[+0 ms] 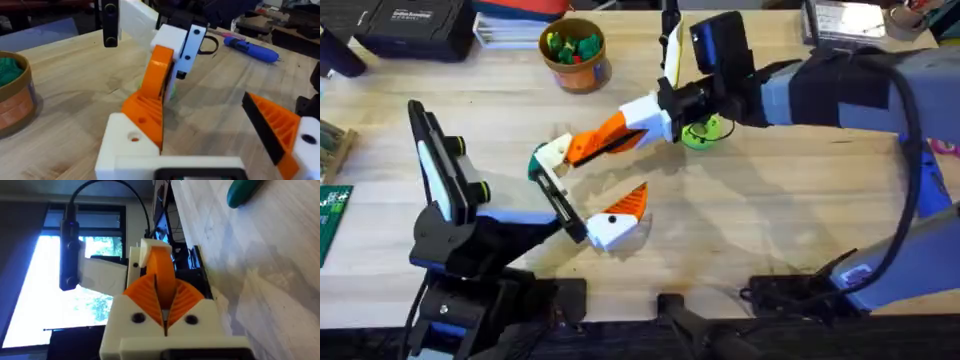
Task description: Pick up the gripper from the table and insert it into the empty holder that is missing its gripper. Then pick up a screw, insert it into the mounting hole, and use the screwdriver to tighten it. Finally, clean up the table by picking up the vegetable and placing it into the bucket.
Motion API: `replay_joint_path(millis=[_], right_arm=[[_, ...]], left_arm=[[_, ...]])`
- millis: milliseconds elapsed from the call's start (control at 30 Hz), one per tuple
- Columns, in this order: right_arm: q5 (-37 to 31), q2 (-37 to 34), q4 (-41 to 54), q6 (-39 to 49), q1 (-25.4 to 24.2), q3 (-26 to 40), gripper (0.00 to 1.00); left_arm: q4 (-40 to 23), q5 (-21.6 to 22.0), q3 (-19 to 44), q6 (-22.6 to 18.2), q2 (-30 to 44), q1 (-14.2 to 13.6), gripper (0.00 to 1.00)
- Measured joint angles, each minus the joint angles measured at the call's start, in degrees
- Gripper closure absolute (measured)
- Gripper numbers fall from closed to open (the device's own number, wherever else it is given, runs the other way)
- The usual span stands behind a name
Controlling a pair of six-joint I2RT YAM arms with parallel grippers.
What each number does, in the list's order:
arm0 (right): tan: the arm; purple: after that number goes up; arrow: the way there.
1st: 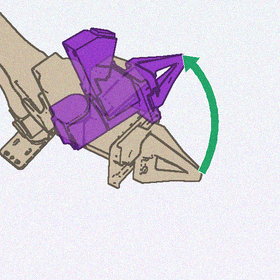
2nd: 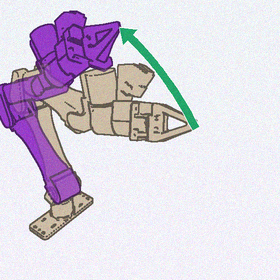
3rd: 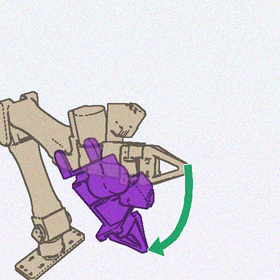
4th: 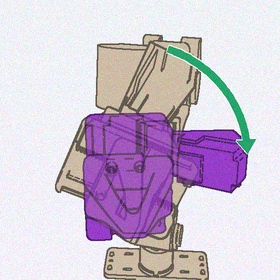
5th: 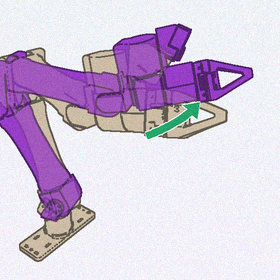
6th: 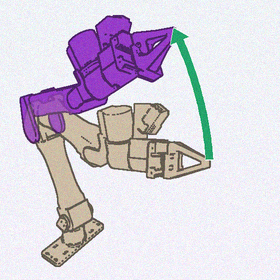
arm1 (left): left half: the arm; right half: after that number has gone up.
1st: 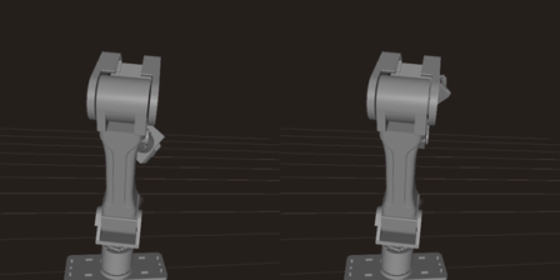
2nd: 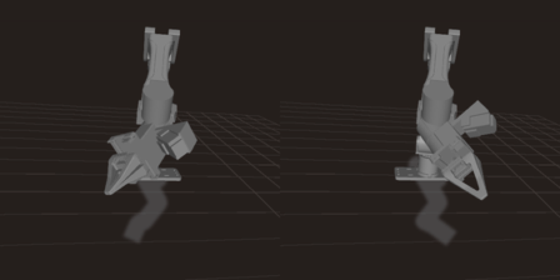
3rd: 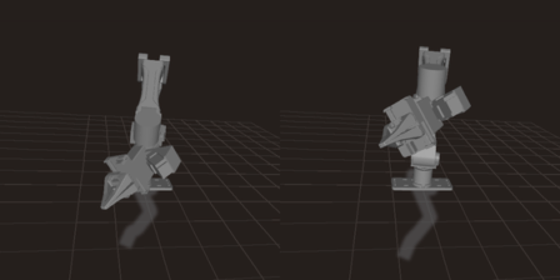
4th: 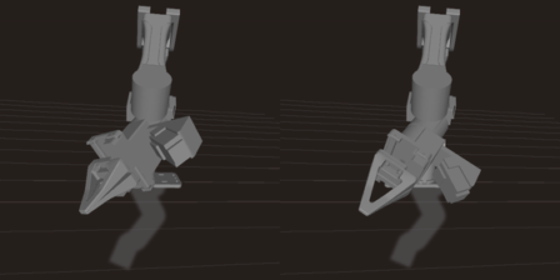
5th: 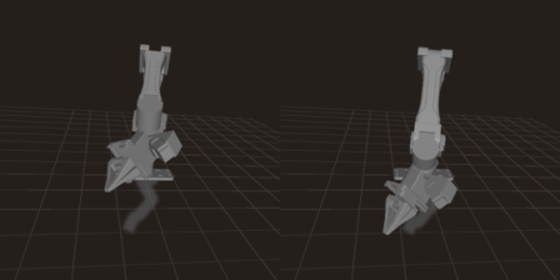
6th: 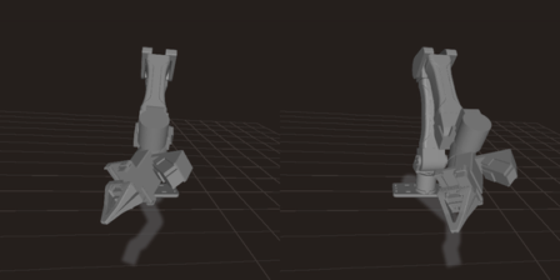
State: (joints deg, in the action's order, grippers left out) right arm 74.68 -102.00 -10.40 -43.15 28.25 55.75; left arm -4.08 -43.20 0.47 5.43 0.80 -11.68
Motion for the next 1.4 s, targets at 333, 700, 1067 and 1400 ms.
replay_joint_path(millis=[333,700,1067,1400], right_arm=[[1.49,-3.70,-7.74,-4.81,0.50,0.24,0.993],[1.21,-4.52,-13.95,-9.10,1.86,0.34,0.993],[3.53,-5.11,-13.44,-12.11,2.21,2.73,0.993],[5.01,-5.77,-13.02,-14.76,1.18,4.11,0.993]], left_arm=[[-0.02,1.47,0.00,1.14,0.02,0.11,0.015],[0.02,4.36,0.04,0.83,0.00,0.75,0.015],[-0.02,5.94,0.17,-0.40,-0.13,0.96,0.015],[-0.08,4.75,0.26,-1.79,-0.50,0.70,0.014]])
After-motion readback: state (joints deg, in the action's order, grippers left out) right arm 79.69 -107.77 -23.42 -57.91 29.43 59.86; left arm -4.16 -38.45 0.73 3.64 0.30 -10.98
